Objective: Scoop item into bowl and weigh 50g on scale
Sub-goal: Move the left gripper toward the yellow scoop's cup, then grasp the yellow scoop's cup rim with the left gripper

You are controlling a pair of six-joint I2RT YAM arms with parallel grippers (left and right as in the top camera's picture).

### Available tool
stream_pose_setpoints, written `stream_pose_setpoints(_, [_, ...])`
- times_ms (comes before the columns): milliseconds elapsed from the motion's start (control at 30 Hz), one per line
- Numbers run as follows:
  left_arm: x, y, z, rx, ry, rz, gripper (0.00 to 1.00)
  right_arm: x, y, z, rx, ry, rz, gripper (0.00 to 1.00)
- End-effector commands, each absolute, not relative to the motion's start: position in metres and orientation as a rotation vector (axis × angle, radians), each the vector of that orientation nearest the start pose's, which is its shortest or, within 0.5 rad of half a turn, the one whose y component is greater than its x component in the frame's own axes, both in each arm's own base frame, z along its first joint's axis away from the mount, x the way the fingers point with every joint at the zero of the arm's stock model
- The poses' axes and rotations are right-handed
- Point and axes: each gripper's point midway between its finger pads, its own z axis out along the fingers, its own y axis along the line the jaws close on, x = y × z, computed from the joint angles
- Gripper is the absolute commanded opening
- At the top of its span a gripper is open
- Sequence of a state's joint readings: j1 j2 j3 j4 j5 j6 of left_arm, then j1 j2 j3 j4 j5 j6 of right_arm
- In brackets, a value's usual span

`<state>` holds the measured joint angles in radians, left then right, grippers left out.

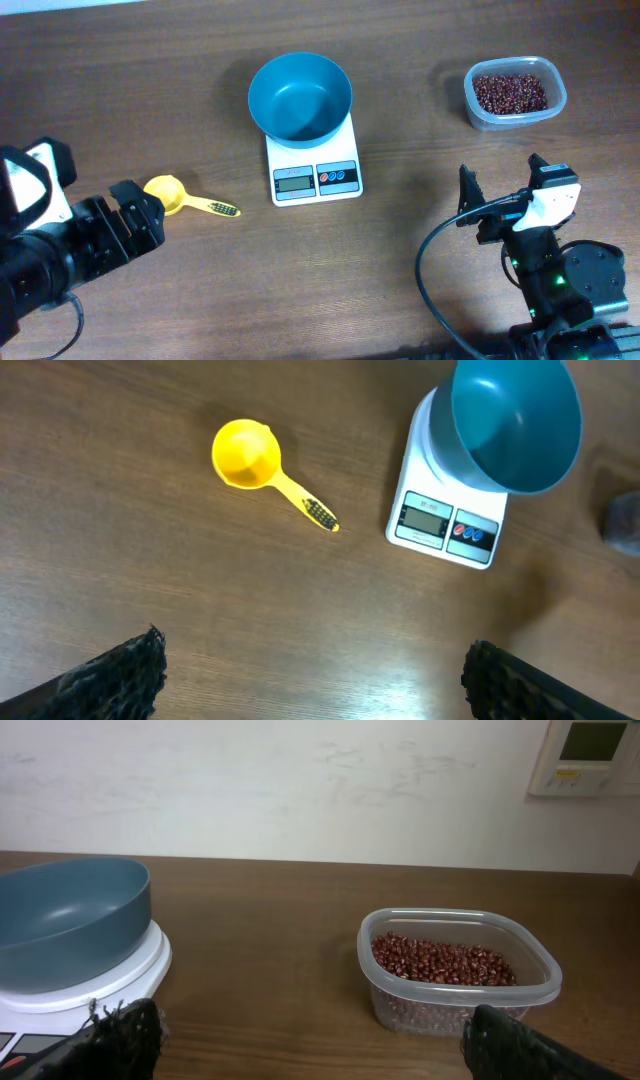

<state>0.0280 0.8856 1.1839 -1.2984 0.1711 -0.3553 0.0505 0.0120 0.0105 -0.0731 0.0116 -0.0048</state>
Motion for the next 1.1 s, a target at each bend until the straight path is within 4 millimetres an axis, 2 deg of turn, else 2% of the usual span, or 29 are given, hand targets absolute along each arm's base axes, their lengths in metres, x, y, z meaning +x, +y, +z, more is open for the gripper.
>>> stream_pose_setpoints(0, [0.204, -0.019, 0.247, -0.638, 2.505, -0.363, 0.99, 0.246, 0.009, 0.155, -0.033, 1.653, 0.01, 0.99])
stream_pose_setpoints(100, [0.21, -0.017, 0.236, -0.684, 2.558, -0.343, 0.99, 0.246, 0.009, 0.155, -0.033, 1.653, 0.01, 0.99])
stream_pose_setpoints(200, [0.212, -0.008, 0.213, -0.753, 2.672, -0.247, 0.99, 0.246, 0.009, 0.155, -0.033, 1.653, 0.01, 0.99])
stream_pose_setpoints(267, [0.21, 0.004, 0.2, -0.896, 2.7, -0.136, 0.99, 0.246, 0.009, 0.155, -0.033, 1.653, 0.01, 0.99])
stream_pose_setpoints(333, [0.212, 0.009, 0.194, -0.976, 2.699, -0.095, 0.99, 0.246, 0.009, 0.155, -0.033, 1.653, 0.01, 0.99])
stream_pose_setpoints(500, [0.216, 0.01, 0.186, -0.998, 2.731, -0.078, 0.99, 0.246, 0.009, 0.155, -0.033, 1.653, 0.01, 0.99])
stream_pose_setpoints(633, [0.209, 0.014, 0.17, -1.201, 2.688, -0.041, 0.99, 0.246, 0.009, 0.155, -0.033, 1.653, 0.01, 0.99])
stream_pose_setpoints(767, [0.209, 0.014, 0.151, -1.213, 2.696, -0.036, 0.99, 0.246, 0.009, 0.155, -0.033, 1.653, 0.01, 0.99])
stream_pose_setpoints(867, [0.209, 0.014, 0.143, -1.229, 2.693, -0.035, 0.99, 0.246, 0.009, 0.155, -0.033, 1.653, 0.01, 0.99])
stream_pose_setpoints(1000, [0.223, 0.014, 0.133, -1.211, 2.647, -0.065, 0.99, 0.246, 0.009, 0.155, -0.033, 1.653, 0.01, 0.99])
stream_pose_setpoints(1067, [0.235, 0.015, 0.128, -1.203, 2.625, -0.079, 0.94, 0.246, 0.009, 0.155, -0.033, 1.653, 0.01, 0.99])
